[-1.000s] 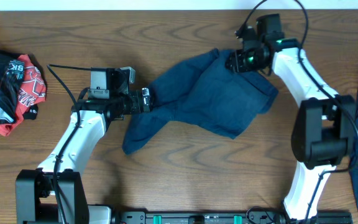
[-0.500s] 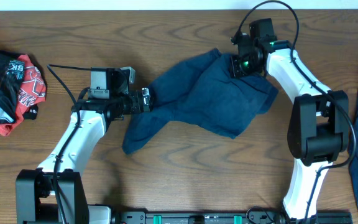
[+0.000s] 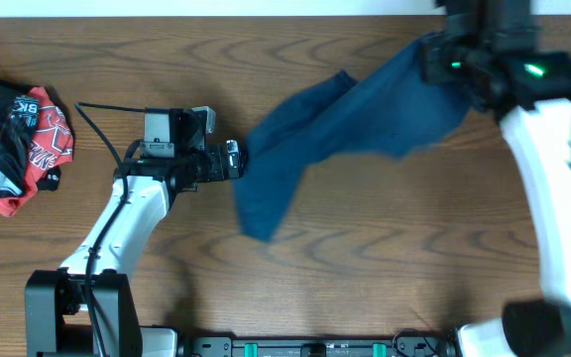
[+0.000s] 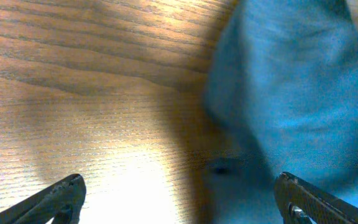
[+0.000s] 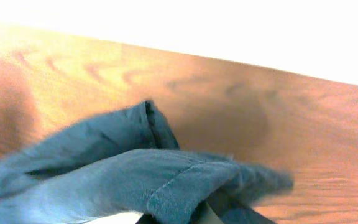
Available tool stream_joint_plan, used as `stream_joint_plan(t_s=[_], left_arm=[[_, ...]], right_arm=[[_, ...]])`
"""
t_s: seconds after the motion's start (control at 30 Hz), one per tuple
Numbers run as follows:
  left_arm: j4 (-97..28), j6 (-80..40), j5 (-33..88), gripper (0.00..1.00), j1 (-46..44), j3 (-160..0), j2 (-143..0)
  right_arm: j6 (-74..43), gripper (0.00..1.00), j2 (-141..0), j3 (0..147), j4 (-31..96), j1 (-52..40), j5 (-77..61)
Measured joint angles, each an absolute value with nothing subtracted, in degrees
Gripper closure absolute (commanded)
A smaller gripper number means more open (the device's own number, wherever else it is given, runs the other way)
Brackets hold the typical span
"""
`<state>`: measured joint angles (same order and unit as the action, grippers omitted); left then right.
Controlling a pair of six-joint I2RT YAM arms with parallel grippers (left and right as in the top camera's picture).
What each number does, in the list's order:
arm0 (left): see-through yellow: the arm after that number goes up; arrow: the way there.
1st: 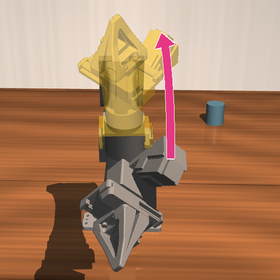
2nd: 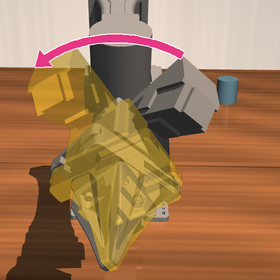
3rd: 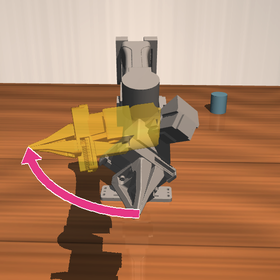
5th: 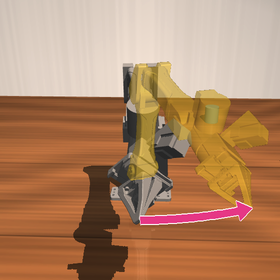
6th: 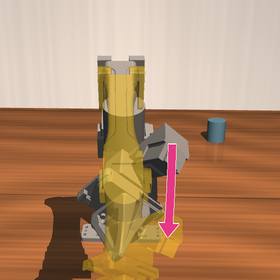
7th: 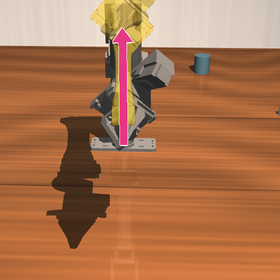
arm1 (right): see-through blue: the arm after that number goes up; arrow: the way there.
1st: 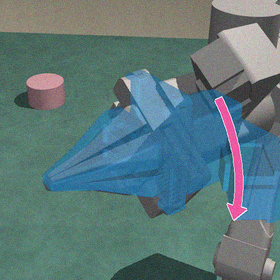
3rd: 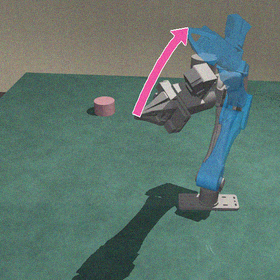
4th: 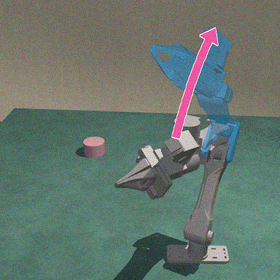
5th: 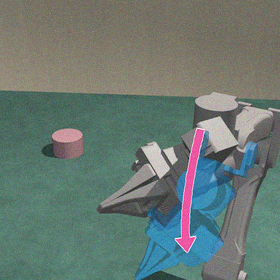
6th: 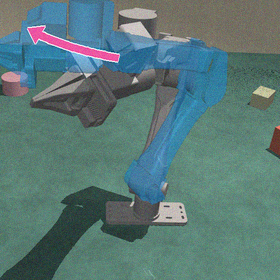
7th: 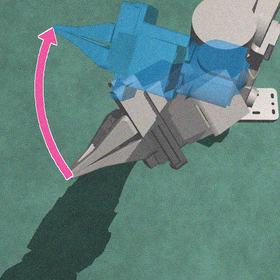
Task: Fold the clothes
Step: 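Lift the jeans with the right gripper and pull them rightward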
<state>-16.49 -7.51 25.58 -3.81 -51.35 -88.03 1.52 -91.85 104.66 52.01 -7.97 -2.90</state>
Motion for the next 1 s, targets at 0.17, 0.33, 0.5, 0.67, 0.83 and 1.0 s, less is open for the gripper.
stream_joint_plan(t_s=[0.17,0.33,0.5,0.67,0.83,1.0], left_arm=[[-16.47,-7.51,25.58,0.02,-3.81,-51.35,-88.03],[-16.25,-7.51,25.58,0.02,-3.81,-51.35,-88.03],[-15.62,-7.53,25.58,0.02,-3.81,-51.35,-88.03],[-14.98,-7.73,25.58,0.02,-3.81,-51.35,-88.03],[-14.96,-7.73,25.58,0.02,-3.81,-51.35,-88.03],[-14.96,-7.73,25.58,0.02,-3.81,-51.35,-88.03]], right_arm=[[1.58,0.99,-85.08,108.18,55.83,-7.94,-0.47],[3.25,0.99,-82.74,110.24,57.30,-7.94,-1.74],[5.17,0.99,-82.37,111.55,56.71,-7.94,-11.20],[5.30,0.99,-82.96,111.83,52.97,-6.20,-21.52],[3.77,0.99,-87.11,112.55,50.15,-4.25,-32.38],[1.98,0.99,-93.01,112.55,50.33,-3.79,-39.90]])
